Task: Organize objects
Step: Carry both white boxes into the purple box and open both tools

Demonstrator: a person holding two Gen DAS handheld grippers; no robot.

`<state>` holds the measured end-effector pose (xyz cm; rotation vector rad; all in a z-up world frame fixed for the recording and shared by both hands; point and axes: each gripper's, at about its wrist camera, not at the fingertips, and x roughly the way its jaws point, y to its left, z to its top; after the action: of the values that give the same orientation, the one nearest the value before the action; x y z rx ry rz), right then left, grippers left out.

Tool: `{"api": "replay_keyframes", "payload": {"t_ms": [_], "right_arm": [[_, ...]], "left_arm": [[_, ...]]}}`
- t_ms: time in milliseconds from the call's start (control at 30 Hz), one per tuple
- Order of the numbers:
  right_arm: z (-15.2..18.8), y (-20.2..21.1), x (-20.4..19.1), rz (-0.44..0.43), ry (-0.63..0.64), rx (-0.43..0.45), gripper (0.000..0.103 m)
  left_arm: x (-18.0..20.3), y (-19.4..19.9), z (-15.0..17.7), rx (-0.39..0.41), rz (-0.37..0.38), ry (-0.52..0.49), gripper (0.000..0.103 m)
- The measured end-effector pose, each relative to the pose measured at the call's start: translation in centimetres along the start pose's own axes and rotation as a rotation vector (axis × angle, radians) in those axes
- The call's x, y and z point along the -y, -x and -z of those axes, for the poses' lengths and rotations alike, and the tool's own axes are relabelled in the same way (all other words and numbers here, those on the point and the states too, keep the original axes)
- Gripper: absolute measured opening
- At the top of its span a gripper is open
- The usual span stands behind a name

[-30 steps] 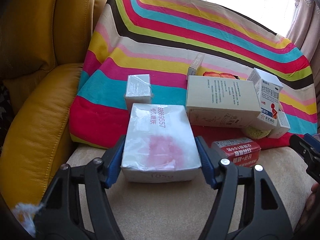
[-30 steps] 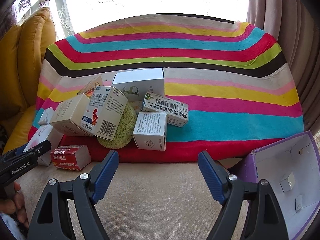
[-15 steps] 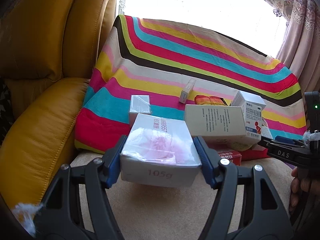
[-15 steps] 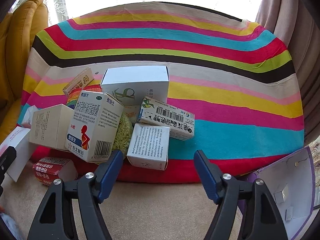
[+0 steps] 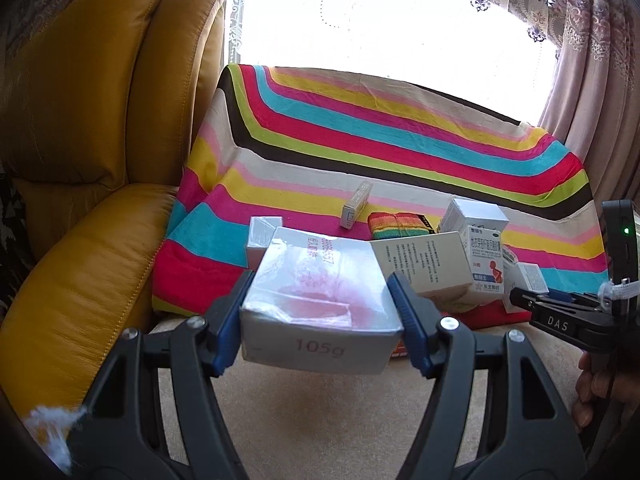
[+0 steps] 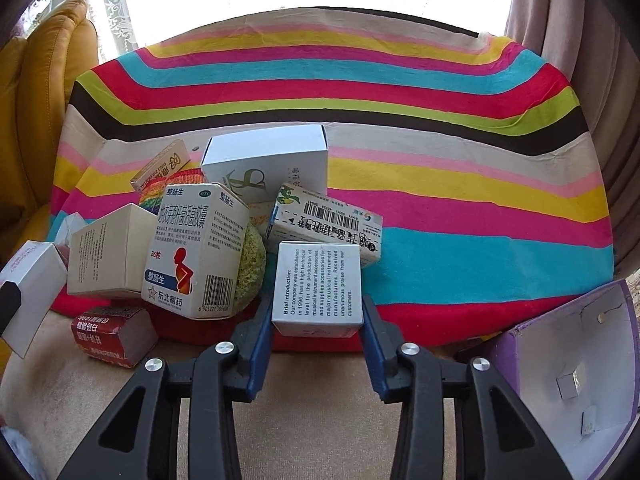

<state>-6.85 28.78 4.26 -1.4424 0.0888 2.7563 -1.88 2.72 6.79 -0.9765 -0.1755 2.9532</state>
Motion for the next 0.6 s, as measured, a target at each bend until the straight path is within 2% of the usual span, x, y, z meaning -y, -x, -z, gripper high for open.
{"api": "replay_keyframes", "payload": {"t_ms": [167, 267, 433, 600], "right_arm": [[1.3, 2.5, 1.1, -0.002, -0.01, 0.055, 0.042], [2.1, 4.0, 2.3, 0.004, -0.029, 0.079, 0.042], [3.3, 5.8, 5.1, 0.03, -0.092, 0.097, 0.041], [4.8, 7.2, 9.5, 0.083, -0.168, 0.102, 0.041]], "left_arm": [[2.2, 1.5, -0.2, 0.052, 0.032, -0.05, 0.07], [4.3, 2.2, -0.3, 0.074, 0.08, -0.09, 0.07], [9.5, 3.0, 0.2, 0.076, 0.225, -0.186, 0.07], [15.6, 2.9, 0.9, 0.023, 0.398, -0.265, 0.07]]}}
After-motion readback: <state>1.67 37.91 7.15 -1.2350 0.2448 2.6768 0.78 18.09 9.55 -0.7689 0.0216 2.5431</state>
